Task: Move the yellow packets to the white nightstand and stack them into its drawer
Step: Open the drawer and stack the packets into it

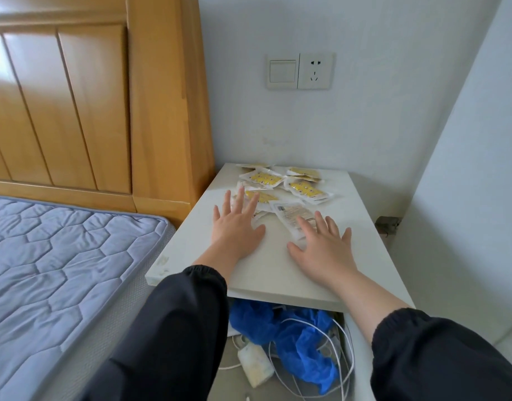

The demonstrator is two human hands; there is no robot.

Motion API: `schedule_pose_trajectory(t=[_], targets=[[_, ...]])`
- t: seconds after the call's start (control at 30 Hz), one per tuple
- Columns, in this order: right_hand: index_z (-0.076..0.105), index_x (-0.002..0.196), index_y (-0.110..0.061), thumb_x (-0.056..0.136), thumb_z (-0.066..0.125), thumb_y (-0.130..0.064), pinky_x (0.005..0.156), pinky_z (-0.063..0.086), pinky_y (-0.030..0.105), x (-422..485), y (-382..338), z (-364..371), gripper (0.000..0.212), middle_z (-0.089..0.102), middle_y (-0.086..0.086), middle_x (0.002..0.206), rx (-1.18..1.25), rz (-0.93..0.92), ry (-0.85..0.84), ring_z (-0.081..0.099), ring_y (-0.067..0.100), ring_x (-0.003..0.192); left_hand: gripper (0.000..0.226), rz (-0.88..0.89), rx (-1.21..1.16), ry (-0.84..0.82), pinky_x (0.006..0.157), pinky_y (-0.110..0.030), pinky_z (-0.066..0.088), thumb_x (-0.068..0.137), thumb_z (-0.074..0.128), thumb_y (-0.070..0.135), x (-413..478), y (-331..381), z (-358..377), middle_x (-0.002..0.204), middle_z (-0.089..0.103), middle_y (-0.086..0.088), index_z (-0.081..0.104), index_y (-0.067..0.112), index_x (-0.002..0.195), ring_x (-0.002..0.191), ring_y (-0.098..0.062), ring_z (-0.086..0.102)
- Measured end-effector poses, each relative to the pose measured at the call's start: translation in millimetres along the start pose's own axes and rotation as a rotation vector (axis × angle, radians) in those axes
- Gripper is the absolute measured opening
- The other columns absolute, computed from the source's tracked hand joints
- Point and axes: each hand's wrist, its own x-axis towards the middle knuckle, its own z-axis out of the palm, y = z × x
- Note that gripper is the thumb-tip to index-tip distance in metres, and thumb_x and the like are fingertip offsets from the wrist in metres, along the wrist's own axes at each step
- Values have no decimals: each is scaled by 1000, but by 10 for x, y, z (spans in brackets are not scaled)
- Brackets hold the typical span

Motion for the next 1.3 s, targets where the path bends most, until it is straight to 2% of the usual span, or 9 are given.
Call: schedule_pose_trajectory(t=[0.13,0.27,0.47,0.57,0.67,0.8,1.0,1.17,1.3], targets=[[34,140,-33,92,30,-52,113,2,60,10,-2,-6,52,27,-2,152,33,31,26,16,21,142,62,50,-4,-79,118,-50,1,98,32,43,27,0,-5,162,-1,8,4,34,153,148,-21,-10],[42,135,-30,92,32,-49,112,7,61,16,-6,-24,48,37,-3,145,46,126,60,27,21,136,52,111,11,-99,117,-46,12,99,28,41,-119,6,-20,160,9,11,22,36,150,146,-18,6],[45,134,-20,94,35,-41,112,12,61,7,-8,-30,46,41,2,142,39,212,127,31,23,133,48,176,-67,-44,113,-34,21,98,35,38,-411,31,-84,151,35,9,38,29,145,139,-13,27],[39,138,-16,95,37,-42,113,11,58,18,-14,-23,51,28,6,152,20,178,157,20,24,141,37,126,-336,160,96,-24,38,95,47,28,-516,21,-109,126,57,7,56,25,131,116,-12,52],[28,144,-18,95,37,-43,115,6,54,32,-32,8,55,16,5,158,2,-12,187,10,24,145,46,44,-426,296,94,-29,42,95,50,27,-453,-14,-100,135,48,1,43,21,140,119,-16,49],[21,149,-27,97,34,-44,118,-1,50,98,-81,10,57,11,-1,160,35,-198,110,1,18,148,66,-274,-501,143,113,-41,25,98,42,42,-166,-95,-67,157,22,-4,13,20,153,143,-23,23],[16,150,-38,97,30,-50,116,-9,51,214,-125,21,56,1,-4,161,43,-239,-28,-8,18,147,87,-313,-370,70,117,-44,18,90,46,60,205,-87,12,161,12,-2,1,22,154,146,-25,16],[24,147,-39,97,30,-52,116,-3,56,267,-135,25,52,9,-3,160,19,-231,-66,-1,19,147,92,-239,-375,44,113,-44,25,85,57,57,311,-114,3,159,20,0,3,26,153,143,-25,26],[24,146,-40,96,30,-52,116,-1,56,265,-146,13,52,11,-3,160,19,-231,-69,1,18,147,79,-211,-462,72,108,-39,36,86,64,48,272,-136,-30,150,39,-1,25,24,150,136,-23,38]])
